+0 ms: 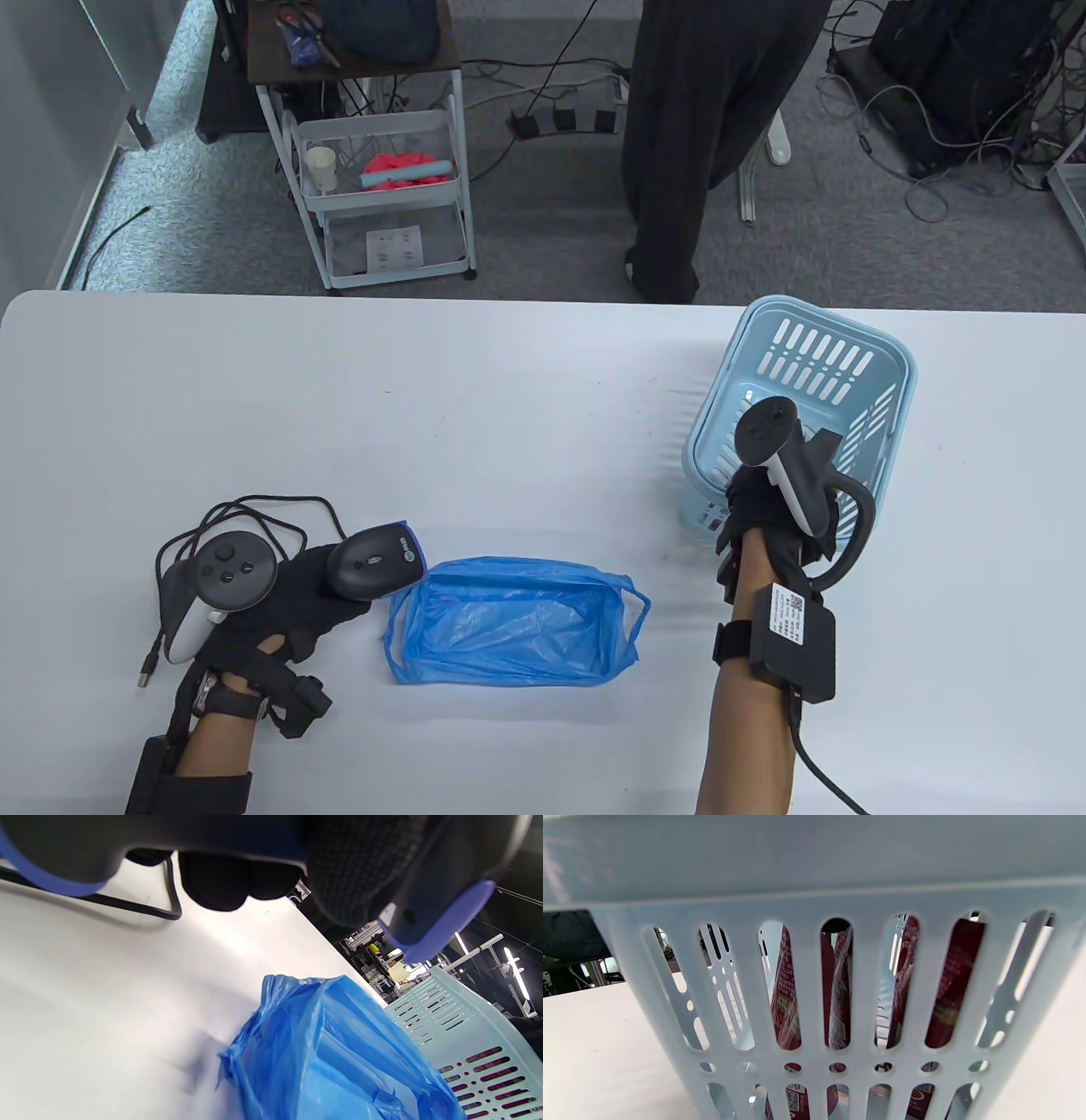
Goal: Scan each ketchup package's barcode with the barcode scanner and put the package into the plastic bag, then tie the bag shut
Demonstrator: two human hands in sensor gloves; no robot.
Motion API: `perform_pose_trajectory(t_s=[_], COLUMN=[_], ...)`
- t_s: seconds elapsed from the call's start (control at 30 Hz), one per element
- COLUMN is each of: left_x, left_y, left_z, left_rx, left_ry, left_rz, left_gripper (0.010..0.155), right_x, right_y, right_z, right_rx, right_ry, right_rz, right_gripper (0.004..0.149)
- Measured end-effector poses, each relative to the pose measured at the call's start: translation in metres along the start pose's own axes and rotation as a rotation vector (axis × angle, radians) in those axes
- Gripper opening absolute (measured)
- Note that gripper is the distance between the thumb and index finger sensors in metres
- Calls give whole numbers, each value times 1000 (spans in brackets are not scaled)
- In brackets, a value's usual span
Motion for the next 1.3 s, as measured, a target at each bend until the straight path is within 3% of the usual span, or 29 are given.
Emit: perform_pose_trajectory(t_s=[1.3], left_x=[1], left_y=[-2], left_z=[0], left_rx=[31], left_ry=[5], left_rz=[-6], left_gripper=[51], right_x=[81], right_y=[-7], right_z=[-116], right_rx=[-199], right_ry=[-362], right_rz=[-191], right_gripper=[45])
Point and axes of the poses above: the tracker on the back of each hand, its own y axis roughly to the thumb side, its own x axis roughly from the fingertips to the wrist, z = x × y, the point moved 2 cm from there along -x, roughly from the wrist to the fingertips, and after that the axes turned 3 degrees about z, right-handed, at the moved point
